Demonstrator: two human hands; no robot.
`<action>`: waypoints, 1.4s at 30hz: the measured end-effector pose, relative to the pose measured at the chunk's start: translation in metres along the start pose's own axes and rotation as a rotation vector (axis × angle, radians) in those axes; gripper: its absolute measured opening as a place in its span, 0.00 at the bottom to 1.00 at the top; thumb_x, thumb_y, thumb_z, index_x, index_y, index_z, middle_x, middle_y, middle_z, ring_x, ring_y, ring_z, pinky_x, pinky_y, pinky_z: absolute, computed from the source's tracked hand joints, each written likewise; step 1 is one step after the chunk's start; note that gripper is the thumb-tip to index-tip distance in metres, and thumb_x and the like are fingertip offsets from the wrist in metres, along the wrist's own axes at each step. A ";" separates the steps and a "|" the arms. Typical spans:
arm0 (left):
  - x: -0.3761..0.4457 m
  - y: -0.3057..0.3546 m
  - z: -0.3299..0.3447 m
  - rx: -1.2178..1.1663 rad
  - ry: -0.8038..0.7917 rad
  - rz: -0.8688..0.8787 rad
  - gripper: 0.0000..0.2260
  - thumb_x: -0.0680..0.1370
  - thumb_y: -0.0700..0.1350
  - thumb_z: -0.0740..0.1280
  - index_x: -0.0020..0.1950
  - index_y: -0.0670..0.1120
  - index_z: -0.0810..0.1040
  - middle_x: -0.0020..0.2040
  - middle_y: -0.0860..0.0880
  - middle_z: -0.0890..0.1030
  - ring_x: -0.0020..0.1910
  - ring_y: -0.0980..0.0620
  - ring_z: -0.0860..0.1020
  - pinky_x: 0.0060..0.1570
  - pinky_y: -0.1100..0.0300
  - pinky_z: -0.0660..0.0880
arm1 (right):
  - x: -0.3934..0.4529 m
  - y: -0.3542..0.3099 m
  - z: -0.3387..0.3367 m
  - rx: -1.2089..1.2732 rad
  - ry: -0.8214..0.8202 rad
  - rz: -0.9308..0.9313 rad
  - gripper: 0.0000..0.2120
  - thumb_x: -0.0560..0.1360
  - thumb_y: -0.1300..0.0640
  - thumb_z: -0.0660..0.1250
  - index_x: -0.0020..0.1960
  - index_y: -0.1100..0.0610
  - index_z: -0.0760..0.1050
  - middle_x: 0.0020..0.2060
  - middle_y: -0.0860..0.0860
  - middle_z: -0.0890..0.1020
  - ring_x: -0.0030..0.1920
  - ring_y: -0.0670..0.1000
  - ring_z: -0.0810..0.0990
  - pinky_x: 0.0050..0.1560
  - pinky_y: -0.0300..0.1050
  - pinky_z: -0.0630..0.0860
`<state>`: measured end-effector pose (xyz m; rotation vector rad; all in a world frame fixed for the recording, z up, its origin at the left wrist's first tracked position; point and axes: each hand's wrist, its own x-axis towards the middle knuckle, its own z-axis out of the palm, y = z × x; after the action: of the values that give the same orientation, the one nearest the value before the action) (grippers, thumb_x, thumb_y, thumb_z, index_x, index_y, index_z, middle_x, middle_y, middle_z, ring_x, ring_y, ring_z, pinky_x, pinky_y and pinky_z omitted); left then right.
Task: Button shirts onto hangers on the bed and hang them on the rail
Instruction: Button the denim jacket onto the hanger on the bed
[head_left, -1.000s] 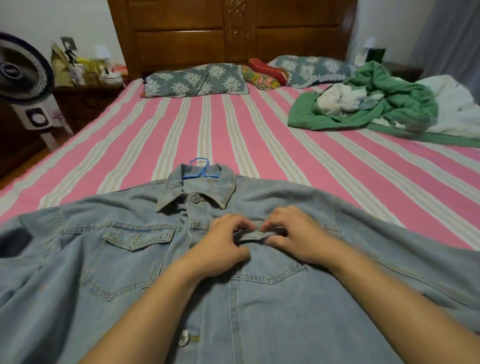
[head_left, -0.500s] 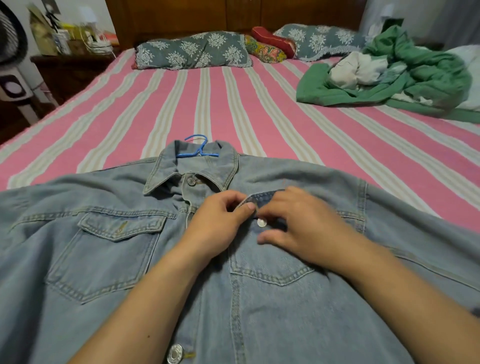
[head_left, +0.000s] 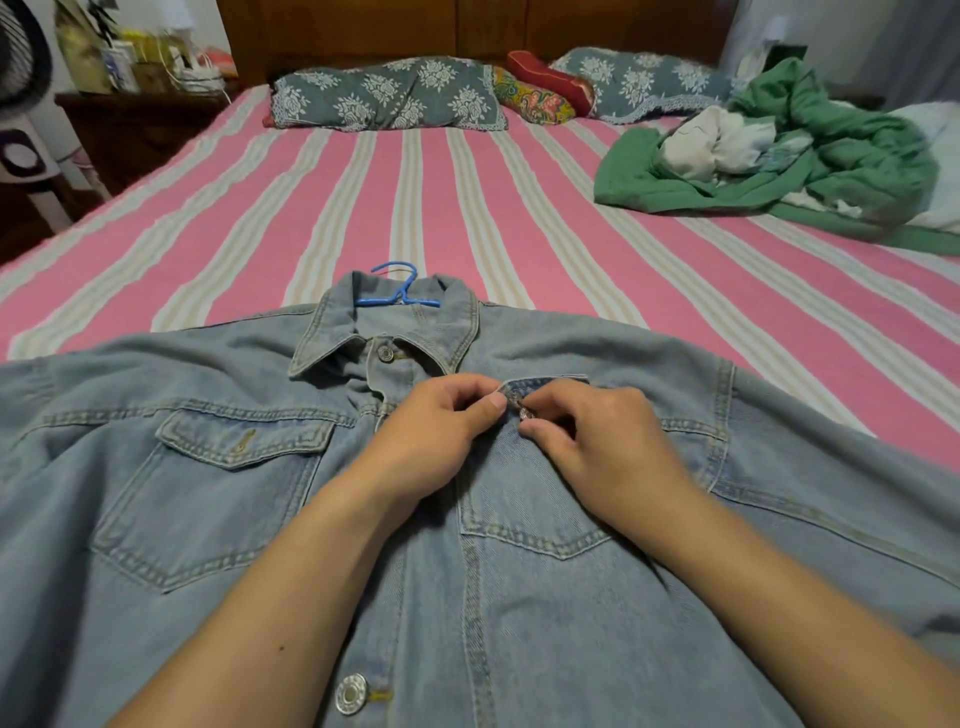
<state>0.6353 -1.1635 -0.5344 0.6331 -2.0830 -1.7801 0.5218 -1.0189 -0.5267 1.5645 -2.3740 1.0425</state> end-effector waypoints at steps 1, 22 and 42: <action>-0.001 0.000 0.000 0.000 0.003 0.003 0.07 0.83 0.41 0.66 0.51 0.43 0.84 0.51 0.39 0.85 0.48 0.49 0.80 0.63 0.39 0.74 | 0.000 0.000 0.000 0.038 0.004 0.041 0.05 0.75 0.52 0.74 0.50 0.51 0.82 0.41 0.44 0.86 0.43 0.45 0.84 0.48 0.48 0.80; -0.004 0.000 0.008 0.579 0.150 0.221 0.04 0.80 0.46 0.70 0.49 0.47 0.85 0.43 0.51 0.83 0.45 0.51 0.79 0.44 0.59 0.68 | 0.001 0.001 -0.005 0.180 -0.081 0.097 0.13 0.73 0.57 0.75 0.48 0.46 0.72 0.37 0.42 0.84 0.41 0.40 0.81 0.45 0.40 0.77; -0.006 0.001 -0.009 0.613 -0.124 0.368 0.06 0.78 0.42 0.73 0.54 0.49 0.81 0.45 0.56 0.83 0.45 0.58 0.78 0.47 0.62 0.72 | 0.001 0.018 0.004 -0.114 -0.028 -0.071 0.09 0.71 0.46 0.74 0.40 0.48 0.76 0.36 0.41 0.72 0.43 0.50 0.71 0.44 0.48 0.66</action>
<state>0.6453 -1.1678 -0.5312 0.2498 -2.6365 -0.9992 0.5075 -1.0185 -0.5379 1.6209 -2.3318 0.8608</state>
